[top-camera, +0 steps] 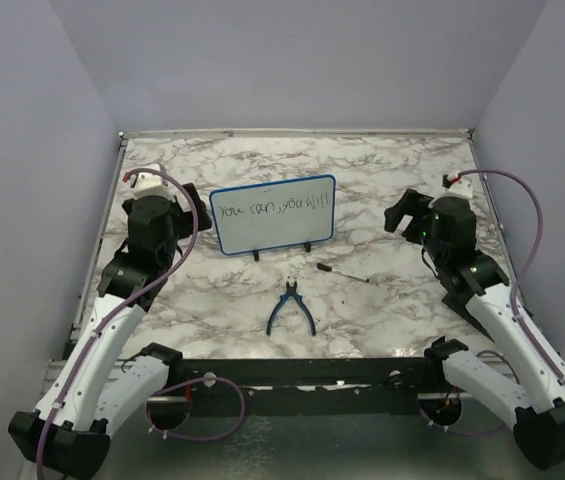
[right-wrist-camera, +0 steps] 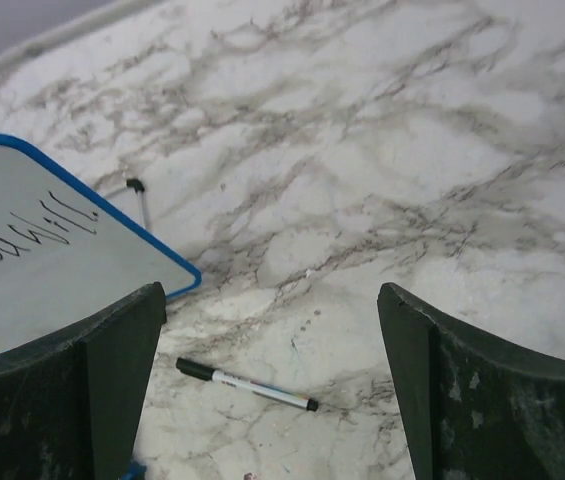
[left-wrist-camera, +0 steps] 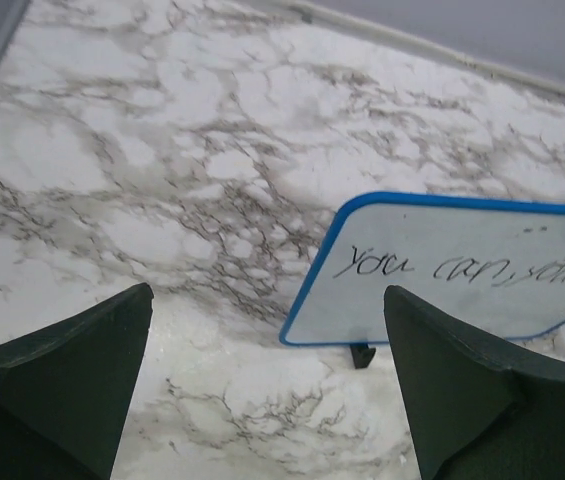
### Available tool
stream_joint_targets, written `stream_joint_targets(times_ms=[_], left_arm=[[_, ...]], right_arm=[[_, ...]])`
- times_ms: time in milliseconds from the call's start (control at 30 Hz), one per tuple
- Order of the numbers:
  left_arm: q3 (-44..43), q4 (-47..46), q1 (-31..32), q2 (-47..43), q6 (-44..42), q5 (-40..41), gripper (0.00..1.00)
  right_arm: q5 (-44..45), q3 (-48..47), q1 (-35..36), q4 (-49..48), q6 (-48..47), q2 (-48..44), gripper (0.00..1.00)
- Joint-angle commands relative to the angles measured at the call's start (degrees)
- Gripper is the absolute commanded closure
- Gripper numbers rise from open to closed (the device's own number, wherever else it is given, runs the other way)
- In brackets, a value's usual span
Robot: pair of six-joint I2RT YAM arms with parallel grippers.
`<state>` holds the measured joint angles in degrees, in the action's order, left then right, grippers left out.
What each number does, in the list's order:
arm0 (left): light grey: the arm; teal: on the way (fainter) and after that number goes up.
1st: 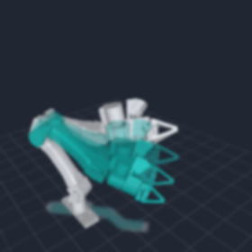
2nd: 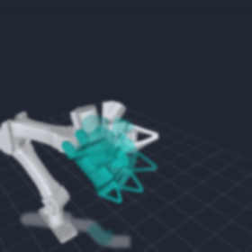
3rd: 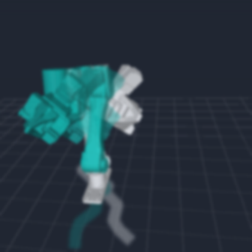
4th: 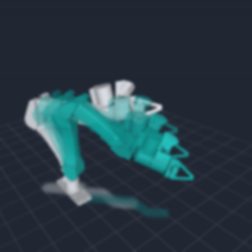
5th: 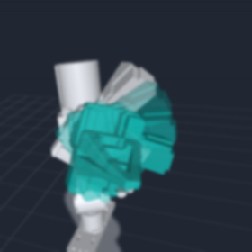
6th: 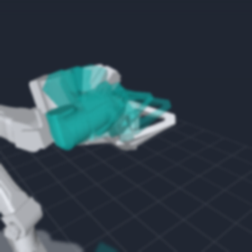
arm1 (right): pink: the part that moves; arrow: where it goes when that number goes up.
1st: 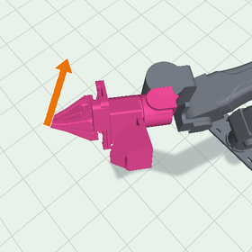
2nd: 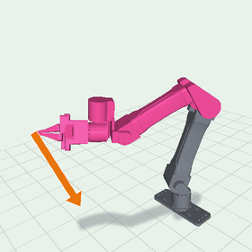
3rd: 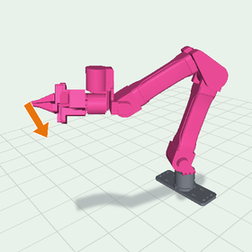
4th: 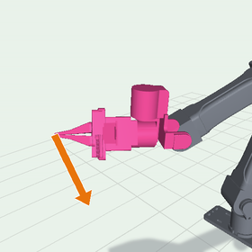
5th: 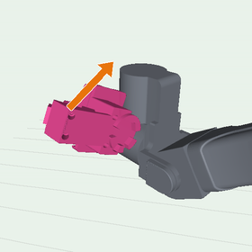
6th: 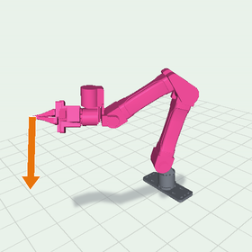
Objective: Write a sentence on the whiteboard
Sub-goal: Reset both arms
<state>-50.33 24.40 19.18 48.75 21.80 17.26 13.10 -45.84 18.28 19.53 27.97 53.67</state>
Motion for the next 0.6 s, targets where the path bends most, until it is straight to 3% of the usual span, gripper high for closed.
stream_joint_targets(times_ms=[0,267,567], left_arm=[[-3.0,-5.6,-0.8,-3.4,-6.5,10.5,0.01],[6.3,-15.1,-0.8,-10.2,-11.7,16.6,0.01],[7.7,-15.2,-0.8,-13.5,-11.1,19.5,0.01]], right_arm=[[9.5,0.6,-0.3,-5.7,-8.4,-7.9,0.09],[15.1,9.8,-0.3,-21.0,-20.1,-15.1,0.09],[14.0,10.4,-0.3,-22.0,-20.7,-16.7,0.09]])
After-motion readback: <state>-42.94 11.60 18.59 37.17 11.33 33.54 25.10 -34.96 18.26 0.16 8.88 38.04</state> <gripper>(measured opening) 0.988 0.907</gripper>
